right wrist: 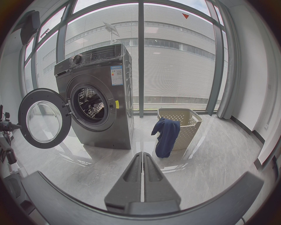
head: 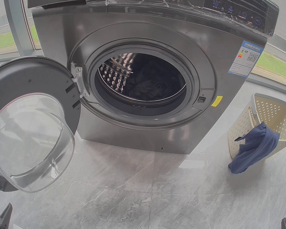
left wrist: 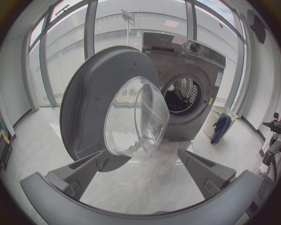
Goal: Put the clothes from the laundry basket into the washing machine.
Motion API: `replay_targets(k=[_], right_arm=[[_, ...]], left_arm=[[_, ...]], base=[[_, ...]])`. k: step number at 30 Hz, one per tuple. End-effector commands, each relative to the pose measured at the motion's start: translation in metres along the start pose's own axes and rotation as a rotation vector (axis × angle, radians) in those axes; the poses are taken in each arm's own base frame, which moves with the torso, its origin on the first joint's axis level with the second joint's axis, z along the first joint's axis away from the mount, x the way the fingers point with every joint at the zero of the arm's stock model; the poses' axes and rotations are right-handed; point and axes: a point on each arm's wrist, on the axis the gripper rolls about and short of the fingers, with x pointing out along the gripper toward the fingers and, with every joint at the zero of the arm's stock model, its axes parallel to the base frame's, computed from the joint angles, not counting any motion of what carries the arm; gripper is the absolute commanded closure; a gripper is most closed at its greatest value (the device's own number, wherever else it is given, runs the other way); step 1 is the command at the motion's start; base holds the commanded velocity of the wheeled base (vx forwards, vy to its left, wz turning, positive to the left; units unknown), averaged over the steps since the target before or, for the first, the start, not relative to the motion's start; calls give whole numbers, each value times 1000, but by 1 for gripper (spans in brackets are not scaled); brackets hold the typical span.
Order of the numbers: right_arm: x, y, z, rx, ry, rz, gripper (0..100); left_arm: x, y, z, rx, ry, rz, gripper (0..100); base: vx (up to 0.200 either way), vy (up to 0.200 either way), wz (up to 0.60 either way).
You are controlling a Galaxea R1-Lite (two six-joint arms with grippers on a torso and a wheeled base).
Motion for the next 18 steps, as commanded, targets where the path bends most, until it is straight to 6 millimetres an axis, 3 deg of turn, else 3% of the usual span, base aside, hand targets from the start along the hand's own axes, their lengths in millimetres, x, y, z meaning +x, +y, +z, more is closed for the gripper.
replay_targets(k=[1, 10, 18], right_arm=[[0, 0, -5, -1, 4, 0, 100], [0, 0, -5, -1, 4, 0, 100], [0, 0, -5, -1, 4, 0, 100]], left_arm=[[-5, -1, -2, -10, -117, 3, 0], [-5, -1, -2, -8, -120, 3, 0], [-5, -1, -2, -12, -121, 7, 0]], base=[[0, 0, 0], [0, 0, 0], [0, -200, 0]])
